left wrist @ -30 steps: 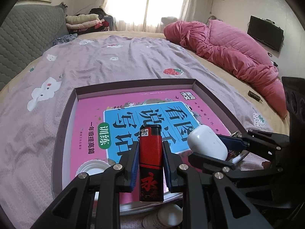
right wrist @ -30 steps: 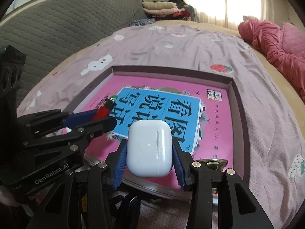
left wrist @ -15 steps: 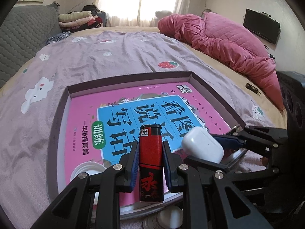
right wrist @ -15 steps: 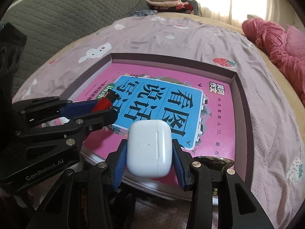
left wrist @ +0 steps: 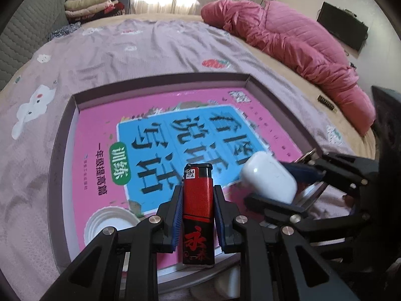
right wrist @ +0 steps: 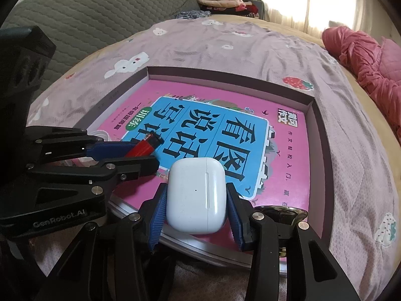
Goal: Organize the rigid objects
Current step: 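Lower the lighter and earbud case onto the pink workbook in the tray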
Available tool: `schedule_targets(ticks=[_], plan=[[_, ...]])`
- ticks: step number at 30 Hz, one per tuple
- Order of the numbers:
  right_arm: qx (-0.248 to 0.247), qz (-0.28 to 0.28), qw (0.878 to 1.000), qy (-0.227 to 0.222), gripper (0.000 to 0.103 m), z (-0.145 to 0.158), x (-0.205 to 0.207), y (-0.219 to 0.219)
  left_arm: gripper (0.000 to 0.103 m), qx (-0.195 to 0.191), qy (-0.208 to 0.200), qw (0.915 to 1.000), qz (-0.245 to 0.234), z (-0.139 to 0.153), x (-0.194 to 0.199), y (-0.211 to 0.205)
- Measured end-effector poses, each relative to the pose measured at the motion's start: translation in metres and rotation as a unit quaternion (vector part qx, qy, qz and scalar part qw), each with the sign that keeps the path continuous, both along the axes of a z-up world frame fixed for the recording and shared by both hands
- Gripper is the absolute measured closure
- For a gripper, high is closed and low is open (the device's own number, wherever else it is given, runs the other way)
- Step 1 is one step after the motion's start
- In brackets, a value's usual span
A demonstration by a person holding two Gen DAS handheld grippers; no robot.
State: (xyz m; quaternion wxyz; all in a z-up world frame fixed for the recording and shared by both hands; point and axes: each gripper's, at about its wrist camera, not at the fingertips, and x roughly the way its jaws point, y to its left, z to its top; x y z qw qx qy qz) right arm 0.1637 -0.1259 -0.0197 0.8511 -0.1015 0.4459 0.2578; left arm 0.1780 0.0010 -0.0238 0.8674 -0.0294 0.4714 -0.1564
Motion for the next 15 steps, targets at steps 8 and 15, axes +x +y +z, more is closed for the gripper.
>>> schedule_targets(ticks=[8,15], plan=[[0.0,0.006,1.0,0.0,0.056,-0.001,0.0,0.002,0.08,0.066,0.009,0.9974,-0.028,0.002,-0.003,-0.007],[0.001,0.006,1.0,-0.002,0.056,-0.001,0.001,0.004,0.08,0.093,0.002,0.9948,-0.04,0.001,-0.005,-0.009]])
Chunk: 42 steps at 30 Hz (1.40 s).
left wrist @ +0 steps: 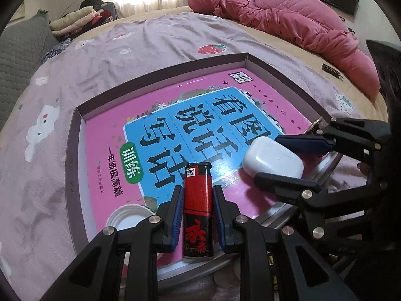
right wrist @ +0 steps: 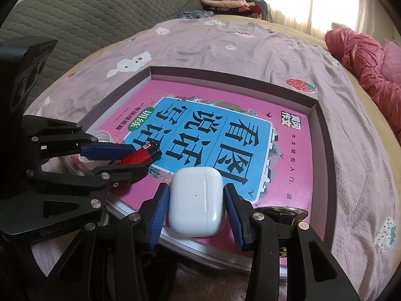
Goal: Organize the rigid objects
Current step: 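Lower the lighter and earbud case onto the pink workbook in the tray, then open both tools to release the lighter and earbud case on the workbook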
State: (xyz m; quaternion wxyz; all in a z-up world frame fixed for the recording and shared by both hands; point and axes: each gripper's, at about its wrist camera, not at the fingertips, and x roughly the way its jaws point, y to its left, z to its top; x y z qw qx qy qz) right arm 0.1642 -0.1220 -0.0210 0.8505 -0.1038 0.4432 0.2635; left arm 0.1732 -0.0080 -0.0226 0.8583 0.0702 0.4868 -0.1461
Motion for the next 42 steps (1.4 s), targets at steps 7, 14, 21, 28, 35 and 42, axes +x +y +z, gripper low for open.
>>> schedule_targets(ticks=[7,14,21,28,35,42], plan=[[0.023,-0.01,1.0,0.001,0.056,0.005,0.001,-0.006,0.08,-0.001,0.002,1.0,0.001,0.001,-0.001,0.003],[0.053,-0.021,0.997,-0.057,0.056,0.026,-0.008,-0.015,0.08,-0.01,0.008,0.9999,0.008,0.001,-0.004,0.007],[0.097,-0.045,0.992,-0.071,0.054,0.039,-0.012,-0.029,0.08,-0.025,0.005,0.9993,0.027,0.001,-0.008,0.012],[0.116,-0.083,0.989,-0.045,0.054,0.033,-0.009,-0.042,0.08,-0.044,0.01,0.9981,0.042,0.001,-0.01,0.019],[0.104,-0.09,0.989,-0.051,0.054,0.033,-0.013,-0.044,0.08,-0.05,0.01,0.9975,0.048,0.001,-0.011,0.022],[0.089,-0.085,0.99,-0.066,0.053,0.035,-0.019,-0.041,0.08,-0.069,0.014,0.9957,0.06,0.001,-0.012,0.027]])
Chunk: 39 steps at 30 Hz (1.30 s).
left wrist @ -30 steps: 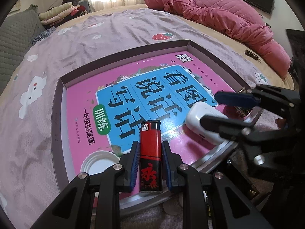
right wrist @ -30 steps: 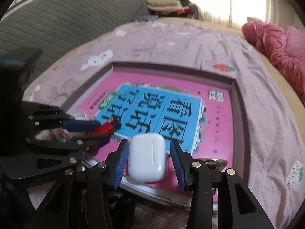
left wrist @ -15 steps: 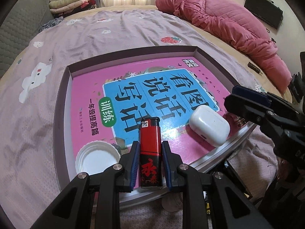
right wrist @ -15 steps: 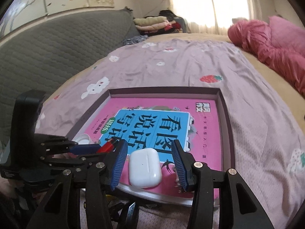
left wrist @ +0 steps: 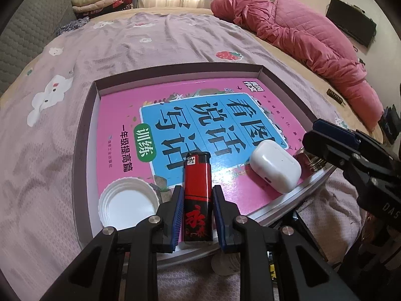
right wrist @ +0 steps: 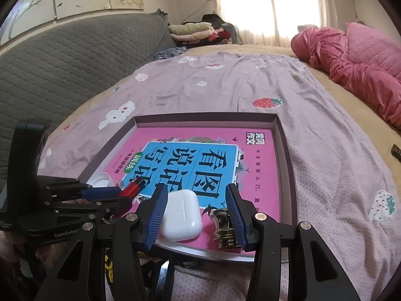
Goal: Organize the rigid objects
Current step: 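Open both tools to release the lighter and earbud case on the workbook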
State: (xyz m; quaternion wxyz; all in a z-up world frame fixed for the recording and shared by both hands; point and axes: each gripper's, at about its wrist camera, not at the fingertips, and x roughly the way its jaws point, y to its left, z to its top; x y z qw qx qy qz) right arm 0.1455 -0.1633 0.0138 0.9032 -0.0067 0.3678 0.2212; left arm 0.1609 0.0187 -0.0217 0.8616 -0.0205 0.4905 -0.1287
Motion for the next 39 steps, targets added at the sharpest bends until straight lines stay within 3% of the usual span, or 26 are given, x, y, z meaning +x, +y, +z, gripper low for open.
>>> schedule_targets(ticks=[17,29,39], plan=[[-0.015,0.005,1.0,-0.025,0.053,0.01,-0.008,0.006,0.08,-0.003,-0.022,0.9997,-0.001,0.006,-0.013,-0.004],[-0.012,-0.004,1.0,-0.02,0.053,0.013,-0.011,-0.001,0.08,-0.057,-0.036,0.9974,0.024,0.015,-0.025,0.008],[-0.005,-0.012,1.0,-0.023,0.053,0.019,-0.013,-0.007,0.08,-0.035,-0.053,0.9976,0.029,0.018,-0.033,0.005]])
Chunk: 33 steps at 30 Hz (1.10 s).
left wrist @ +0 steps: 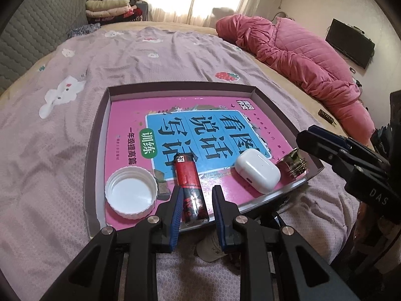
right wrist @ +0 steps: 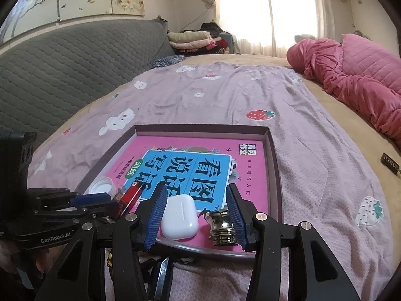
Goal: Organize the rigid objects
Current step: 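Open both tools to release the lighter and earbud case on the workbook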
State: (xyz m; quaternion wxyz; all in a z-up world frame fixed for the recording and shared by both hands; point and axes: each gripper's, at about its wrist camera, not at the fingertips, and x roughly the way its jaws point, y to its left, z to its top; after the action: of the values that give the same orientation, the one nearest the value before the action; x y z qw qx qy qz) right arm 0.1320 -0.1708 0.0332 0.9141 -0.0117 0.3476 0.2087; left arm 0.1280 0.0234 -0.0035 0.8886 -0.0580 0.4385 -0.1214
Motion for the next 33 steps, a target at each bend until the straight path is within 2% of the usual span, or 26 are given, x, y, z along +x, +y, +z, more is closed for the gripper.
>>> schedule_targets(ticks=[9,11,20,21,23,25,33], plan=[[-0.002,-0.003,1.0,0.0,0.05,0.001,-0.002,0.0,0.08,0.007,-0.033,0.9994,0.009,0.013,-0.012,-0.003],[-0.001,-0.005,1.0,-0.001,0.046,0.001,-0.004,-0.001,0.08,0.008,-0.035,0.9993,0.009,0.015,-0.014,-0.003],[-0.005,-0.014,1.0,-0.007,0.044,0.003,-0.009,-0.005,0.079,0.011,-0.045,0.9987,0.021,0.021,-0.019,-0.001],[-0.005,-0.014,1.0,-0.008,0.043,0.004,-0.009,-0.006,0.078,0.013,-0.046,0.9986,0.023,0.022,-0.021,-0.001],[-0.005,-0.017,1.0,-0.01,0.042,0.005,-0.011,-0.007,0.066,0.017,-0.05,0.9982,0.027,0.023,-0.023,0.0],[-0.005,-0.018,1.0,-0.011,0.041,0.006,-0.011,-0.007,0.062,0.013,-0.053,0.9981,0.029,0.025,-0.025,0.002],[-0.01,-0.022,1.0,-0.016,0.04,0.009,-0.016,-0.009,0.061,0.013,-0.063,0.9973,0.035,0.03,-0.031,0.006]])
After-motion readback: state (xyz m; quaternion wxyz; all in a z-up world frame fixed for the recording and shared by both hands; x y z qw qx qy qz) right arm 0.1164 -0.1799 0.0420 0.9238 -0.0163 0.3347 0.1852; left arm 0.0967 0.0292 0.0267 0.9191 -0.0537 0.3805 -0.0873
